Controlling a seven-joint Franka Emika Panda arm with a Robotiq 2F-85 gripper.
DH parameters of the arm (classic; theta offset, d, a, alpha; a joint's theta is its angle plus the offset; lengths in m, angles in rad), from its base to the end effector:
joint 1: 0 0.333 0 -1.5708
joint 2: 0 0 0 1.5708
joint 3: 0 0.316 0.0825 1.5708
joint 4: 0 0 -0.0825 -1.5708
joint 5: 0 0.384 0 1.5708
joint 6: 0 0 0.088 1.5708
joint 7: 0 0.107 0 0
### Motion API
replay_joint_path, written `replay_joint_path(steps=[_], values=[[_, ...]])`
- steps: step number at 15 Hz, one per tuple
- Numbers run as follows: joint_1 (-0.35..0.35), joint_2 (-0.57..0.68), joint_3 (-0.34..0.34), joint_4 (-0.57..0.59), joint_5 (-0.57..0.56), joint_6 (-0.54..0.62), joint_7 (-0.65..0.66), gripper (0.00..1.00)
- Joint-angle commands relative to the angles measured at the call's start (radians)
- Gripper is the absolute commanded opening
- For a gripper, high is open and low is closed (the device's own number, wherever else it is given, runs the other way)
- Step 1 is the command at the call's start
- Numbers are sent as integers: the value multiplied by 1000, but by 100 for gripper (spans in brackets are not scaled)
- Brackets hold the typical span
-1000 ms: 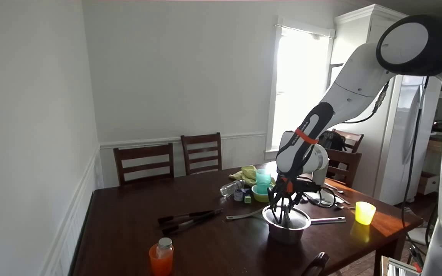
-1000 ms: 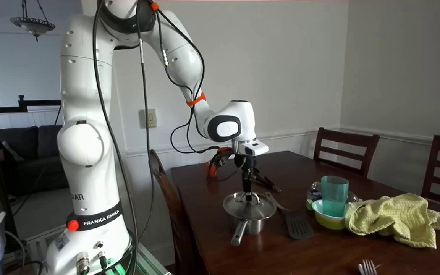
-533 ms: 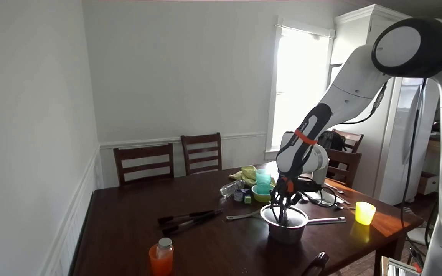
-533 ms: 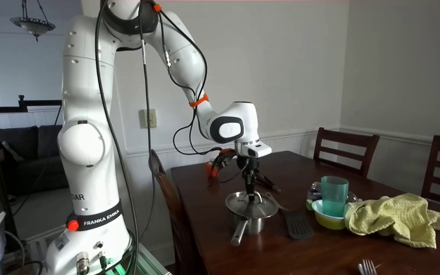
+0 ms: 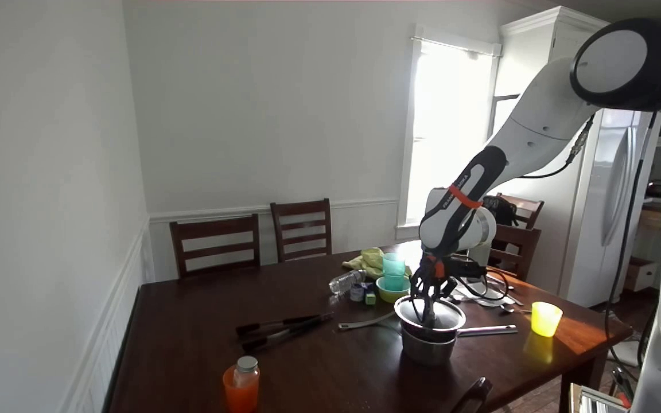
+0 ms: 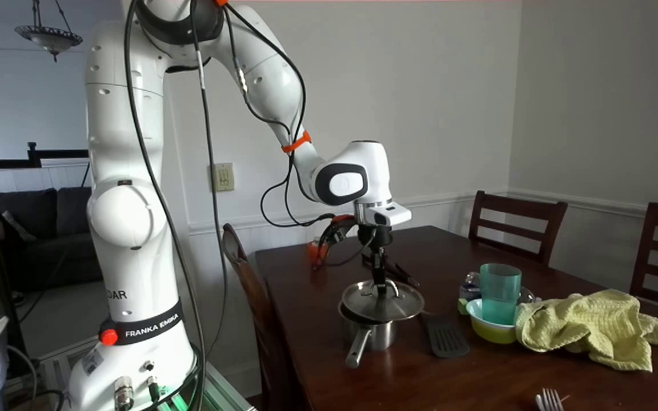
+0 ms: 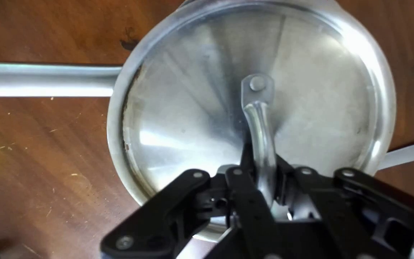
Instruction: Remove the silver lid from the pot and put it on the table
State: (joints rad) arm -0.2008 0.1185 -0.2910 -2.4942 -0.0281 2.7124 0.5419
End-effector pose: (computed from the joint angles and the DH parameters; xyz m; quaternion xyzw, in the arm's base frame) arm 0.4253 -0.2287 0.2518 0.8749 -0.4809 0.0527 0.0221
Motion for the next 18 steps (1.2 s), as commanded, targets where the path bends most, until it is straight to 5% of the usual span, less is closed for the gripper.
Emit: replay_joint_path(steps=[1,6,11,18], values=[[-12,-95,-60,-16,-115,-28,67,2],[-104,-62,-129,1,-188,23,131,2],[-164,11,-184,-3,-122,129,105,2],[-138,99,-230,-5,-30,154,69,9]])
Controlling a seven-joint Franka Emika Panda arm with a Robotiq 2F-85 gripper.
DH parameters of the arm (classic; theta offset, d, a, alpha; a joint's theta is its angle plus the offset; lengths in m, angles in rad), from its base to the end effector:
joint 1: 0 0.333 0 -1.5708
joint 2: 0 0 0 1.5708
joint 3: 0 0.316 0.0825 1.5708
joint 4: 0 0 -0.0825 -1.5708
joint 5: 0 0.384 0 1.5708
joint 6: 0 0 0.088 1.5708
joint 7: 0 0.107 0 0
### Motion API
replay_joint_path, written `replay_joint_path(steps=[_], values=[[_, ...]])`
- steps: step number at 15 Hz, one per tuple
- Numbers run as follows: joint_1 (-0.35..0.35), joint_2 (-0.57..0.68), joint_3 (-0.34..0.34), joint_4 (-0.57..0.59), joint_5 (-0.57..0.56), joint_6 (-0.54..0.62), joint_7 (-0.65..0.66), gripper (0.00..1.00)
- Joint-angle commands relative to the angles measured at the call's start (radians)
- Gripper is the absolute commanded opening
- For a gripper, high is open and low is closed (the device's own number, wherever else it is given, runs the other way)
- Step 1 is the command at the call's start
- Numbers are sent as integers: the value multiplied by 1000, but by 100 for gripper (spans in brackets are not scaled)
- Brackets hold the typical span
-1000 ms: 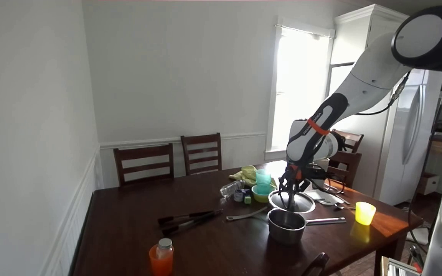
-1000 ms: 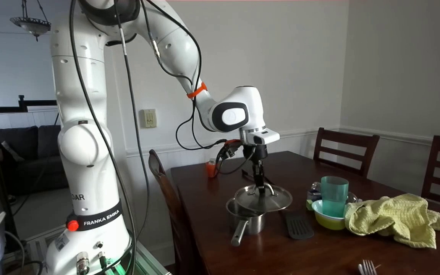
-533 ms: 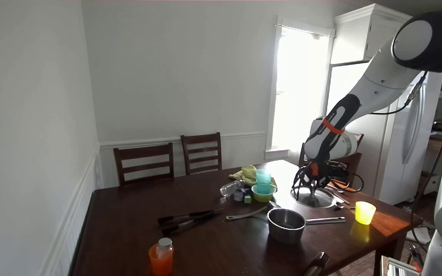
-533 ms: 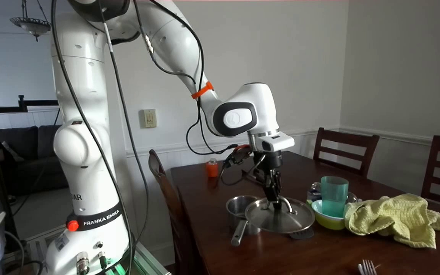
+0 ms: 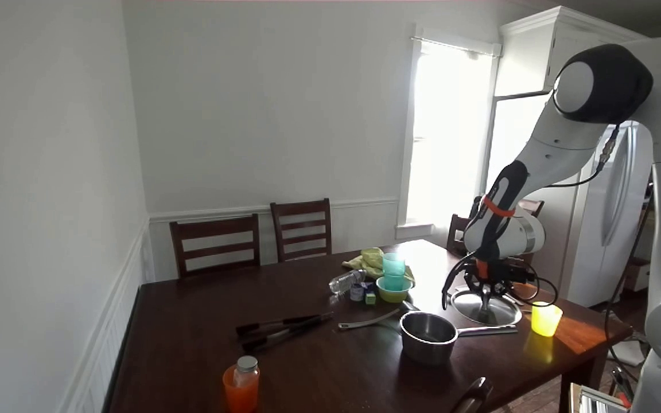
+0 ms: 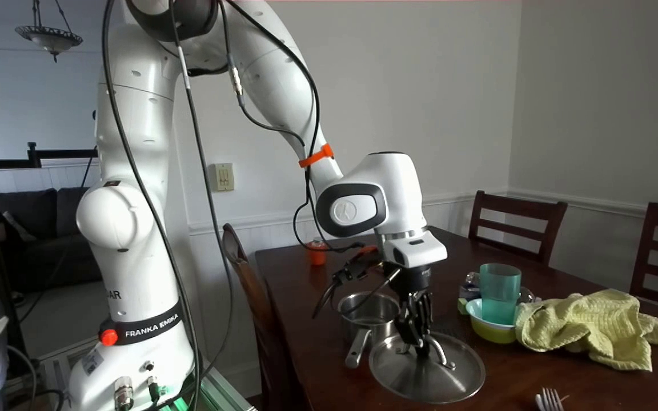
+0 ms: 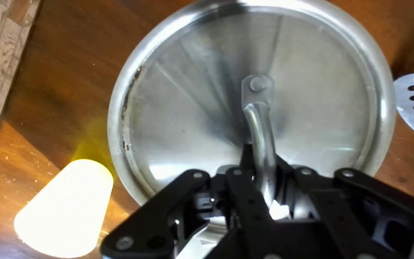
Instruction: Remove the silver lid from the pot and put it on the table
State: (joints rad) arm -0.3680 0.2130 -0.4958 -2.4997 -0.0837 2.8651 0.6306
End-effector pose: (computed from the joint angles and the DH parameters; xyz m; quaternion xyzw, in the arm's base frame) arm 0.3161 -0.3718 0.2293 0.7612 -0.6394 0.0786 0.0743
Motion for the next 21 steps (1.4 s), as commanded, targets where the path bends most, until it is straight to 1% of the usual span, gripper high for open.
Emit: replay_joint_path(steps=[1,4,5,8,9,10,12,15,17,19,20,21], values=[[31,12,-26,1,32,4,-21,9],[31,15,-27,2,34,6,-22,9],[31,15,-27,2,34,7,-22,2],[-24,47,42,16,155,25,-140,2],[-46,57,70,20,211,42,-202,2],[-94,66,120,23,238,61,-240,2],[-155,93,190,39,319,86,-334,2],[-249,143,280,81,396,98,-426,2],[-296,179,316,112,417,94,-459,2],[-325,215,329,145,409,86,-470,2],[-310,233,313,162,429,80,-489,2],[-320,248,318,172,430,81,-493,2]])
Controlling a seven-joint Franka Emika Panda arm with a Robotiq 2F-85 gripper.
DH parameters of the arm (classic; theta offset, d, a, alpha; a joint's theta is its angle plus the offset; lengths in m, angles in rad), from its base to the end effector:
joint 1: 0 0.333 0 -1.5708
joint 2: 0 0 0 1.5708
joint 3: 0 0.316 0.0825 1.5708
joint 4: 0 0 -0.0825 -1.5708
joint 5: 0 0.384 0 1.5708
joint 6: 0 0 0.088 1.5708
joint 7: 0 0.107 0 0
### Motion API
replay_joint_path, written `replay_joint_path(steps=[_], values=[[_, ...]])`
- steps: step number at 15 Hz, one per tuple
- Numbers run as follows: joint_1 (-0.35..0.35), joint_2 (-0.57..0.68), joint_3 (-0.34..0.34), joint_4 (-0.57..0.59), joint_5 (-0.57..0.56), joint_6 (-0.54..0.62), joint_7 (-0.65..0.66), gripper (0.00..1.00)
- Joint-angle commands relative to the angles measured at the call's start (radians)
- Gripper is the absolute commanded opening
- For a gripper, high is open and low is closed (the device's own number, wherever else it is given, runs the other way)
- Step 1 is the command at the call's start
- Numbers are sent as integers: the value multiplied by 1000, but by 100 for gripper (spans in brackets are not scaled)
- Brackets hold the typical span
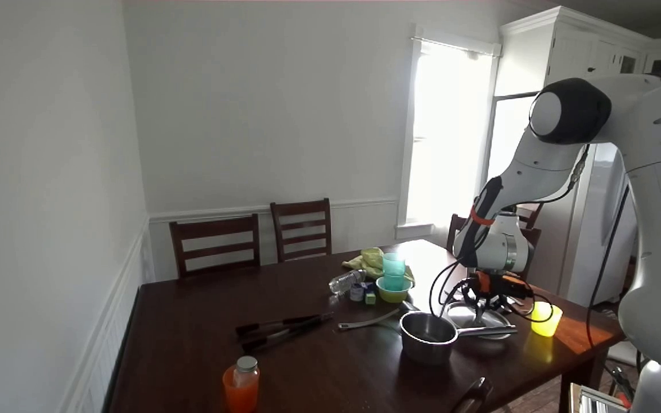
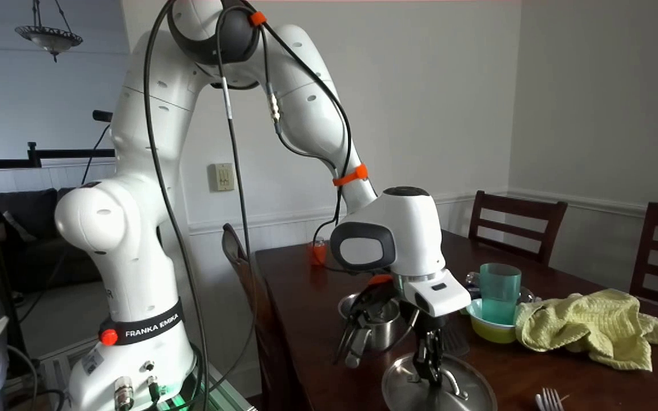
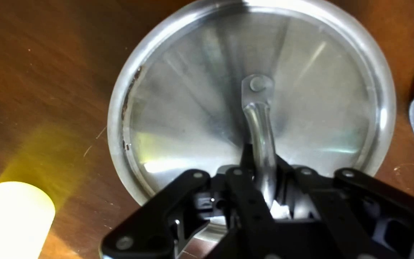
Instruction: Remove the silver lid from the pot and put it on the table
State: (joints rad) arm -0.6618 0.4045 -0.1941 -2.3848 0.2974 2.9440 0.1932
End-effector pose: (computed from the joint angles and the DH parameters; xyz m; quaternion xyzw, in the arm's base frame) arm 0.3181 -0.4025 0.1713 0.7888 -0.6087 0.0817 0.0240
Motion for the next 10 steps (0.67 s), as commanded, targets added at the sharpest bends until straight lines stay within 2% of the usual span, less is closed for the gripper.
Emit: replay_joint_path(steps=[1,5,6,7,10], values=[[-30,75,17,72,50,-1,-62,2],[-31,113,17,101,48,-6,-61,2],[-31,117,16,107,48,-11,-58,34],[-31,119,15,111,46,-10,-57,35],[-30,108,13,115,46,-18,-55,55]])
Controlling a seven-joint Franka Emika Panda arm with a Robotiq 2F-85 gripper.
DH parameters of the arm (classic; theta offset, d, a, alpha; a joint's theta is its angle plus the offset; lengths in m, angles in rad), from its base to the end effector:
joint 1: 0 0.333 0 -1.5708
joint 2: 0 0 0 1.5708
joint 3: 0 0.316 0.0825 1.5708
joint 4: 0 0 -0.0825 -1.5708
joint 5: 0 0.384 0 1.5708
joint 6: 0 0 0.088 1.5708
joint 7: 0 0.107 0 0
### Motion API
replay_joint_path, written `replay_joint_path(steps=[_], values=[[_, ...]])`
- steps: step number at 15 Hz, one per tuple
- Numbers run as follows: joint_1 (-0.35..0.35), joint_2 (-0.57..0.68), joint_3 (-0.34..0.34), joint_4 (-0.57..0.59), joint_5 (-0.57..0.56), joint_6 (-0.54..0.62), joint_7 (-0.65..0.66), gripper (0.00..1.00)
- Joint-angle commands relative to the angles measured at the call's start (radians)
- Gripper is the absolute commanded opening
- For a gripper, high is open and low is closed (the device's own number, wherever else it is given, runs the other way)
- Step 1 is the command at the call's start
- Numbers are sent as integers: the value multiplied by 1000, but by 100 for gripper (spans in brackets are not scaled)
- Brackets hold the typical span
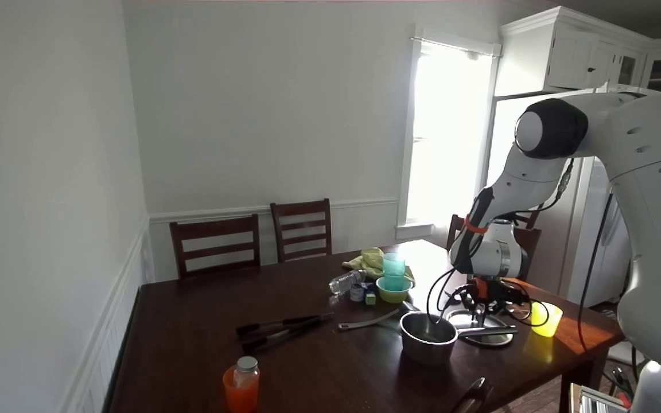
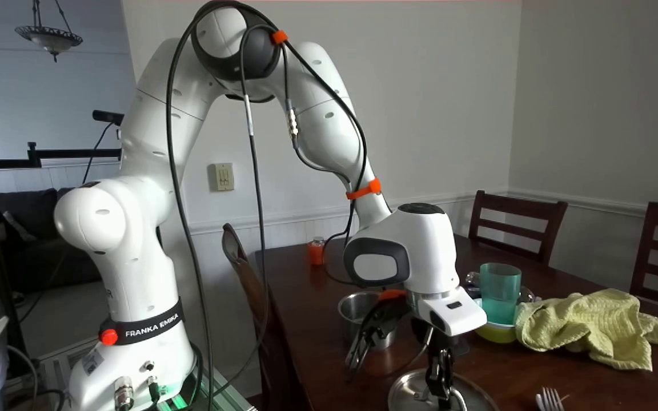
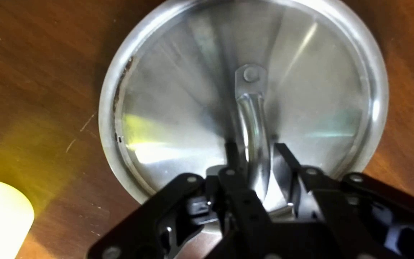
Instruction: Remove the silver lid from the pot and put it on the table
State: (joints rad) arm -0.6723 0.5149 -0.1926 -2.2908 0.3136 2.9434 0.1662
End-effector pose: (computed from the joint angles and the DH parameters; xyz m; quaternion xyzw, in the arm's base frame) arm 0.3267 -0.4219 0.1441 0.7929 -0.6043 0.0729 0.0305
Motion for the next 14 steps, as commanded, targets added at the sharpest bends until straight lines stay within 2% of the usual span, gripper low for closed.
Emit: replay_joint_path(steps=[1,4,6,7,14], values=[[-15,-9,5,20,27,-15,-25,62],[3,-63,-22,-2,14,-37,-16,82],[28,-112,-64,-16,-6,-88,-1,96],[48,-137,-95,-21,-17,-117,14,100],[166,-311,-282,-28,-160,-294,55,100]])
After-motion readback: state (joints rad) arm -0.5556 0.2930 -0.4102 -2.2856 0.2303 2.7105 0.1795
